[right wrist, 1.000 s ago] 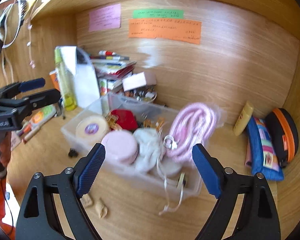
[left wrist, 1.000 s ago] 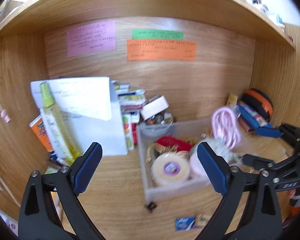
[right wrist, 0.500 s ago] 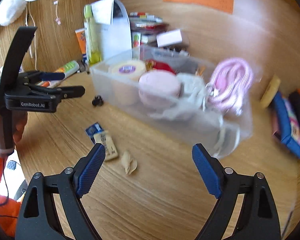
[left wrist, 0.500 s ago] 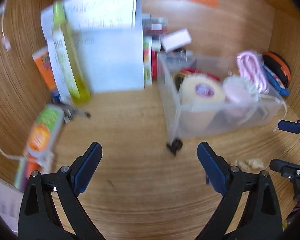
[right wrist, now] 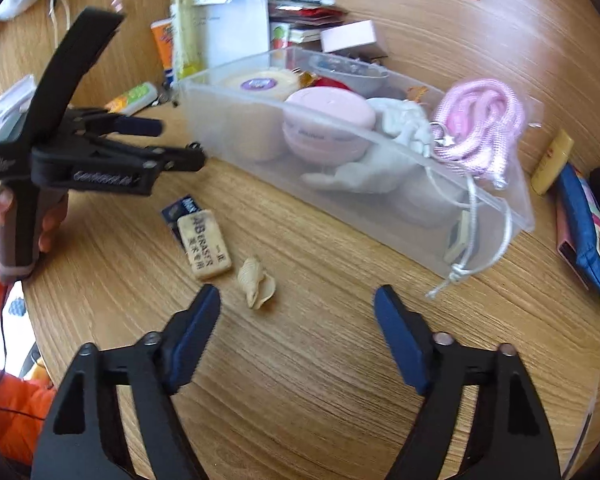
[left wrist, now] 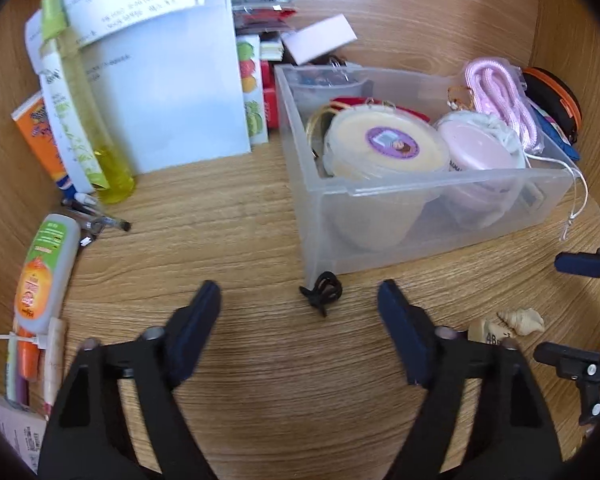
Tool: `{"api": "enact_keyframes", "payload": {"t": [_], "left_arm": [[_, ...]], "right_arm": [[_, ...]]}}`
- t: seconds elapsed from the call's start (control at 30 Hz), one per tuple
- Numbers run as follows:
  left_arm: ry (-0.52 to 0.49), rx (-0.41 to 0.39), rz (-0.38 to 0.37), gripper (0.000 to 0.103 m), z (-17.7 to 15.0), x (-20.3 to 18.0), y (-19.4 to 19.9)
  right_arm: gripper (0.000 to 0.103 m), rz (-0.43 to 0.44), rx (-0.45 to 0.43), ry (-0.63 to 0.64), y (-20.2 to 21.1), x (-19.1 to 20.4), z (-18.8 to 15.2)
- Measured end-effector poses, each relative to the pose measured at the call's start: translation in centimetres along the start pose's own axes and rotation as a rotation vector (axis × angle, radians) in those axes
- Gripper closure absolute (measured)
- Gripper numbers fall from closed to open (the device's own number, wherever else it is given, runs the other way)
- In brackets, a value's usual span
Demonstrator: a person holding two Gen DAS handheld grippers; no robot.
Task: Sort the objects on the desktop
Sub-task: 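Withdraw both tools from the box toward the eraser and small items, then grasp the small black clip with the left tool while the right tool grasps the shell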
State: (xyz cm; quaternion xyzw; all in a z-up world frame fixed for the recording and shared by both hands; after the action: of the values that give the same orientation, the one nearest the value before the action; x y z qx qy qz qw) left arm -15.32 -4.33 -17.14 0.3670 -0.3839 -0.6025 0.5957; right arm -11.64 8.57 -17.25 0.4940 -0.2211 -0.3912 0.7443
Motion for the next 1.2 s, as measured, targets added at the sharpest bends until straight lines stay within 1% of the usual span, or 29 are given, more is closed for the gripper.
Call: {"api": "enact_keyframes", "payload": {"t": [0.03, 0.07, 0.1, 0.23, 0.27, 0.3, 0.37, 0.4, 0.43, 0.47, 0.6, 0.67, 0.8, 0.87, 0.97, 1.2], "left_arm": [[0.000, 0.011, -0.004, 0.036, 0.0, -0.1, -0.3], [0.000, 0.020, -0.005, 0.042, 0.0, 0.0, -0.5], [0.003, 0.027, -0.003, 0.044, 0.0, 0.0, -0.7], [0.017, 0.028, -0.016, 0.049, 0.1, 0.3, -0.8], [0.021, 0.025, -0.016, 0.054, 0.1, 0.4, -0.8], [0.031, 0.023, -0.017, 0.057, 0.2, 0.5, -0.8], [0.035, 0.021, -0.029, 0.058, 0.3, 0.4, -0.7], [0.033, 0.021, -0.030, 0.059, 0.2, 0.4, -0.7], [0.028, 0.019, -0.036, 0.062, 0.2, 0.3, -0.6], [0.024, 0.018, -0.039, 0.065, 0.2, 0.1, -0.5], [0.012, 0.016, -0.061, 0.074, 0.3, 0.1, -0.6], [0.008, 0.015, -0.072, 0.081, 0.1, 0.1, -0.4], [0.022, 0.015, -0.067, 0.081, 0.2, 0.3, -0.4], [0.020, 0.015, -0.052, 0.081, 0.3, 0.2, -0.4], [0.016, -0.001, -0.043, 0.081, 0.2, 0.0, 0.2], [0.008, -0.034, -0.058, 0.081, -0.5, -0.7, 2.0]], "right_arm": [[0.037, 0.003, 0.006, 0.013, -0.1, 0.2, 0.0], [0.042, 0.006, 0.011, 0.028, -0.3, 0.4, 0.1], [0.046, 0.004, 0.015, 0.038, -0.6, 0.5, 0.1], [0.054, 0.014, 0.020, 0.065, -1.1, 0.9, 0.5], [0.059, 0.024, 0.018, 0.071, -1.1, 1.0, 0.6], [0.063, 0.032, 0.016, 0.074, -1.1, 1.1, 0.7], [0.067, 0.045, 0.013, 0.077, -1.1, 1.2, 0.8], [0.071, 0.051, 0.009, 0.080, -1.1, 1.3, 0.9], [0.073, 0.058, 0.008, 0.084, -1.1, 1.4, 0.9], [0.077, 0.067, 0.006, 0.088, -1.1, 1.5, 0.9], [0.081, 0.081, 0.004, 0.089, -1.0, 1.8, 0.9], [0.084, 0.087, 0.005, 0.086, -0.9, 2.0, 0.9], [0.087, 0.089, 0.005, 0.080, -0.7, 2.0, 0.5], [0.087, 0.093, 0.005, 0.072, -0.5, 1.8, 0.4], [0.087, 0.089, -0.010, 0.070, -0.1, 1.8, 0.2], [0.087, 0.078, -0.035, 0.055, 1.1, 0.9, 0.0]]}}
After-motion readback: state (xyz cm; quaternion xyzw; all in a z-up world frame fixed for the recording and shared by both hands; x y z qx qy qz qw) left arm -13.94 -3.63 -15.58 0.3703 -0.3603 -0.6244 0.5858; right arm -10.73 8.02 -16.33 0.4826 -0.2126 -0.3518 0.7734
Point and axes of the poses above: each gripper's, at about its wrist camera, not at the fingertips, and y roughly against the way its jaws point, x to its left, z to its top, the point moved 9 cm from there along -y, roughly the way its jaws point, and after that the axes turned 14 degrees about x, right-handed, at the moved point
